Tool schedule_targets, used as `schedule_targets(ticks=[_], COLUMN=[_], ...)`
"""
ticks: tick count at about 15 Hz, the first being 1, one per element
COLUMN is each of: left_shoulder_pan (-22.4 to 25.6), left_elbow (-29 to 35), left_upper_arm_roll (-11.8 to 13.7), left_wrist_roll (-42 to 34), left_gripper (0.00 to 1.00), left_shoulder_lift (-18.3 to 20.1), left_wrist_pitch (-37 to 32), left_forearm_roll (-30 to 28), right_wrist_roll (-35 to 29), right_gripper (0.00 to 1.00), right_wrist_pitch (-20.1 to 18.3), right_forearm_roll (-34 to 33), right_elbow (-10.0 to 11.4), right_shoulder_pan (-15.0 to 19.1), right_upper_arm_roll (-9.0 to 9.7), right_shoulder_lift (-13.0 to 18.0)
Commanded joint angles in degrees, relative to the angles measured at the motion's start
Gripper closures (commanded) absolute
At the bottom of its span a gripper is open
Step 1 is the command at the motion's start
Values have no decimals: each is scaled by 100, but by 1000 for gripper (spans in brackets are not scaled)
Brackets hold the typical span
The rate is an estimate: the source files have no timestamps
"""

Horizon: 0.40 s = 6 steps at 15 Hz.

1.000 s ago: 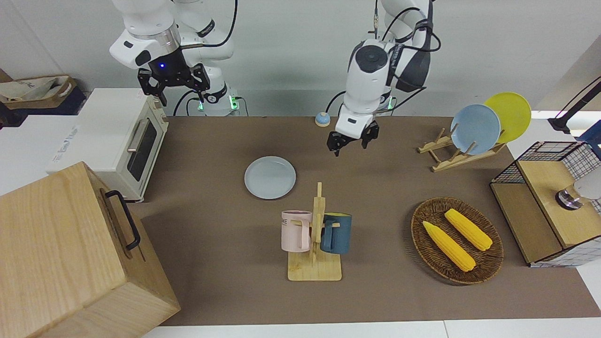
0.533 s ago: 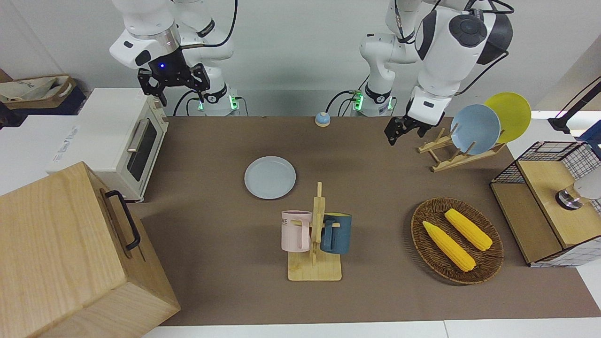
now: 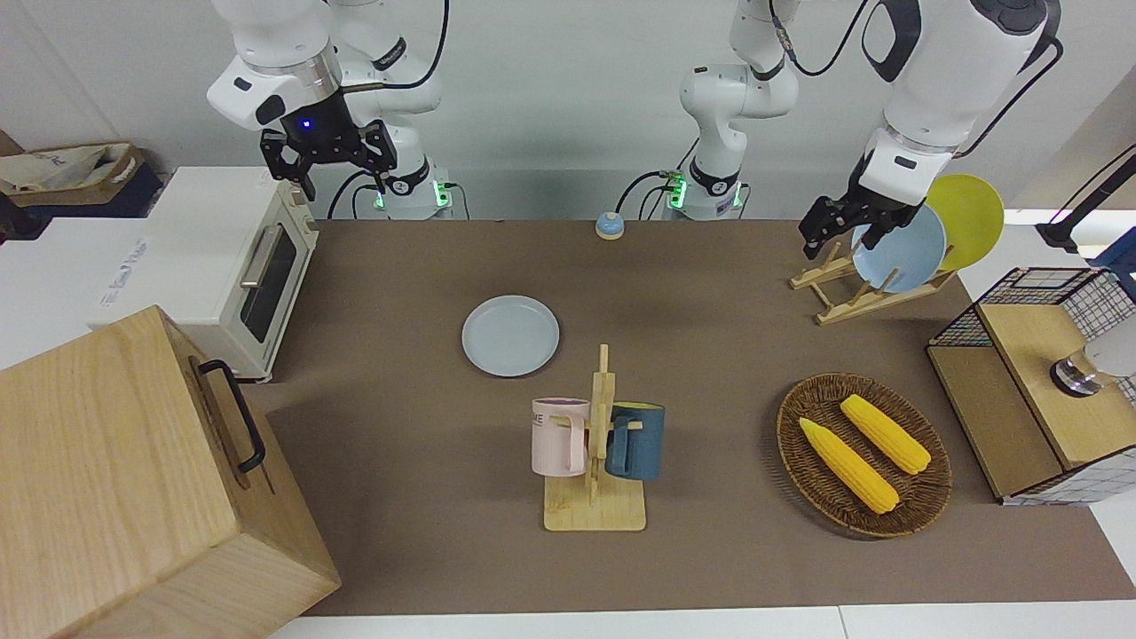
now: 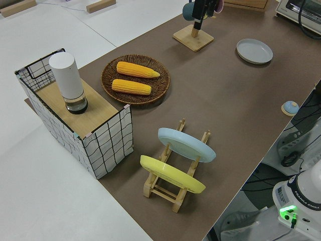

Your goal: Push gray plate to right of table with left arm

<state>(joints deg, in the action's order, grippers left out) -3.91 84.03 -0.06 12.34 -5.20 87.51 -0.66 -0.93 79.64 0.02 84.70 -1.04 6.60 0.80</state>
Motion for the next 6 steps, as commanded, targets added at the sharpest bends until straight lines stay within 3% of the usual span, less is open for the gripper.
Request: schedule_targets(ticks=[1, 6], left_shoulder_pan=[119, 102], left_elbow=[-211, -194], left_upper_arm_roll=[-125, -134], left_wrist_roll=[-390, -399], left_gripper=[2, 2], left_shoulder_lift=[-130, -157], left_wrist_pitch=[-234, -234], left_forearm_roll=[57, 31], right_wrist_roll=[-74, -74], right_gripper=[17, 17], right_wrist_pitch=[-89, -89], right_forearm_roll=[33, 25], right_elbow=[-50, -50], right_shoulder_pan=[113, 113], right_upper_arm_roll=[88, 96], right_shoulder_lift=[17, 17])
